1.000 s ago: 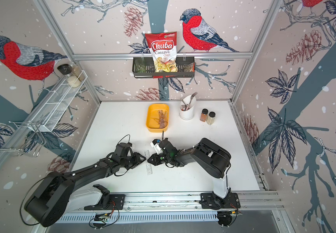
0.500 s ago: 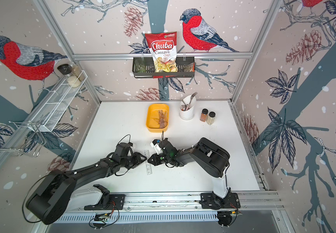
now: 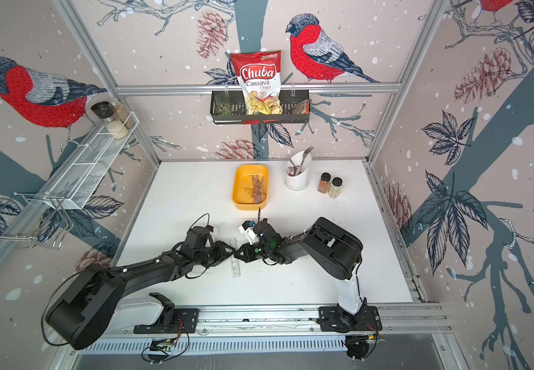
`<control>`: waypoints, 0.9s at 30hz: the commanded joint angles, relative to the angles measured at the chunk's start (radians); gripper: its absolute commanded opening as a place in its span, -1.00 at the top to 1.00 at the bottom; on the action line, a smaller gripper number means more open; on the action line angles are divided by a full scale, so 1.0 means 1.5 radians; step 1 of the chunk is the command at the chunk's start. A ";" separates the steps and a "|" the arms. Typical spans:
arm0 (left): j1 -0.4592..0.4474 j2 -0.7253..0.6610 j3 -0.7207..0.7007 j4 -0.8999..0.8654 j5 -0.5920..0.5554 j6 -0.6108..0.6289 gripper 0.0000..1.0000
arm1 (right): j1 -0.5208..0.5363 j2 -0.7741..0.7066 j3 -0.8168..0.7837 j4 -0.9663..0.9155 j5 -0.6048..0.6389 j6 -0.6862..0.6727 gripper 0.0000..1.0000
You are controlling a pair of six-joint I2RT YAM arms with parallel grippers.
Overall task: Put the scattered rulers into the storage box
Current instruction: Pick up the ruler from the center of the board.
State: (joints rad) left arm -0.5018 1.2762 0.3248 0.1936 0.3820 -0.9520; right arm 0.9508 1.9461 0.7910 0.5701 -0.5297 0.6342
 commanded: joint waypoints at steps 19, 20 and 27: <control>-0.009 0.011 0.003 -0.039 -0.011 -0.004 0.50 | -0.017 0.000 -0.015 -0.035 0.030 0.003 0.62; -0.010 0.012 0.003 -0.039 -0.011 -0.004 0.50 | -0.018 0.001 -0.013 -0.035 0.030 0.003 0.61; -0.013 0.017 0.009 -0.034 -0.014 -0.008 0.50 | -0.013 0.016 -0.001 -0.037 0.020 0.002 0.60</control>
State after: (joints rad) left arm -0.5159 1.2972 0.3344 0.1867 0.3695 -0.9646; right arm 0.9279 1.9564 0.7872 0.5919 -0.5266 0.6350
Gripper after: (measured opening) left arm 0.250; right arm 0.198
